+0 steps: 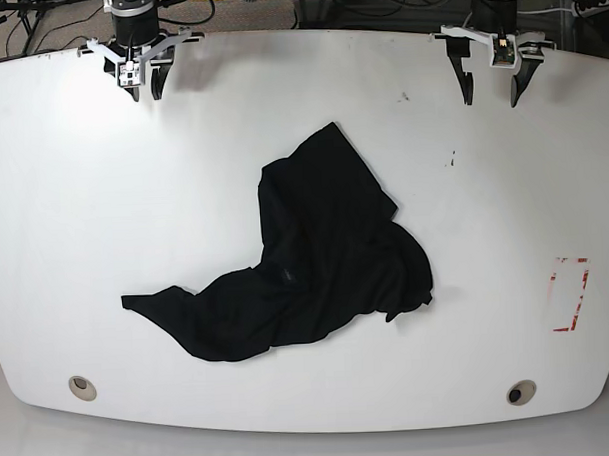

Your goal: Fold the T-shirt properly

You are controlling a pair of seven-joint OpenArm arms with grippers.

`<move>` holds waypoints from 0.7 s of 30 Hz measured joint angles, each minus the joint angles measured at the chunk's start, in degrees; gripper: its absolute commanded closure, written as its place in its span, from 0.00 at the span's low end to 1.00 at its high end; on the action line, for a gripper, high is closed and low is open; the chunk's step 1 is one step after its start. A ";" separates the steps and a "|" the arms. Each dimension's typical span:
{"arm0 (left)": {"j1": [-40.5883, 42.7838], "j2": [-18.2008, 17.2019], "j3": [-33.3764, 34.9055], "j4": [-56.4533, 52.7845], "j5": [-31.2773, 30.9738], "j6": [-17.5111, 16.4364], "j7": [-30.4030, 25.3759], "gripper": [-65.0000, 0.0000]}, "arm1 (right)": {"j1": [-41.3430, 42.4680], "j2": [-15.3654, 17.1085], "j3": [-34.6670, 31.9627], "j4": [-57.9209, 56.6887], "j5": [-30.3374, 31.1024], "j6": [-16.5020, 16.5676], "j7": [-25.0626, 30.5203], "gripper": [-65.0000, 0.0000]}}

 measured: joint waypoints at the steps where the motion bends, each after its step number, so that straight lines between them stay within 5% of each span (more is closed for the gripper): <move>1: -0.33 -0.02 0.00 0.20 0.02 0.00 0.02 0.41 | 0.42 0.00 0.00 -0.02 -0.02 -0.02 -0.04 0.71; 9: -4.50 -0.02 0.11 1.27 0.02 -0.13 4.37 0.41 | 5.38 0.02 0.02 -0.24 -0.02 -0.02 -0.81 0.71; 21: -10.49 -0.02 0.11 3.02 -0.09 -0.22 10.05 0.36 | 15.52 0.02 0.02 -0.31 0.02 3.23 -10.88 0.71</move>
